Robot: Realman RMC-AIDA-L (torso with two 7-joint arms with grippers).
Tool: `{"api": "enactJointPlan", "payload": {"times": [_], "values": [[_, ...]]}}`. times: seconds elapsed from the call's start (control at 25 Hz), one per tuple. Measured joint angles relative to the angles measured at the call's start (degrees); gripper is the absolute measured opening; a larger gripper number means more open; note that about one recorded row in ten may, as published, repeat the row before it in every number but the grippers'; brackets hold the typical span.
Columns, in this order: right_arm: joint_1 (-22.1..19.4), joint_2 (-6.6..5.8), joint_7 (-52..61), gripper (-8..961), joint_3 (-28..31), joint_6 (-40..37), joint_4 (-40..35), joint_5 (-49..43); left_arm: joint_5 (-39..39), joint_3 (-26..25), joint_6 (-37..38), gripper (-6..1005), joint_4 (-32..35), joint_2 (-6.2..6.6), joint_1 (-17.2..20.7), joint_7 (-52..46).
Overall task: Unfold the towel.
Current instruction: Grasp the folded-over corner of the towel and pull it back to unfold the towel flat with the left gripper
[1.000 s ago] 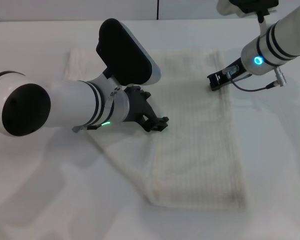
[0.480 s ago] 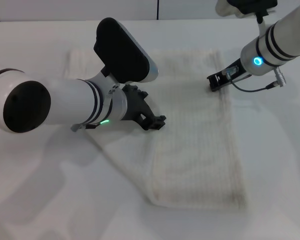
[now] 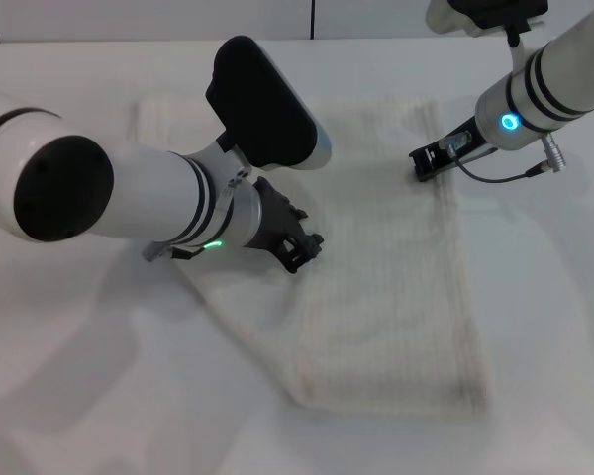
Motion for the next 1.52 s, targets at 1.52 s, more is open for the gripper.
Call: {"api": "enactJointPlan", "payload": {"times": [1.52], "values": [[-0.53, 0.02, -0.07, 9, 0.0, -0.14, 0.0, -0.52, 20.7, -4.78, -45.48, 88, -39.34, 0.71, 14.25, -26.44]]}}
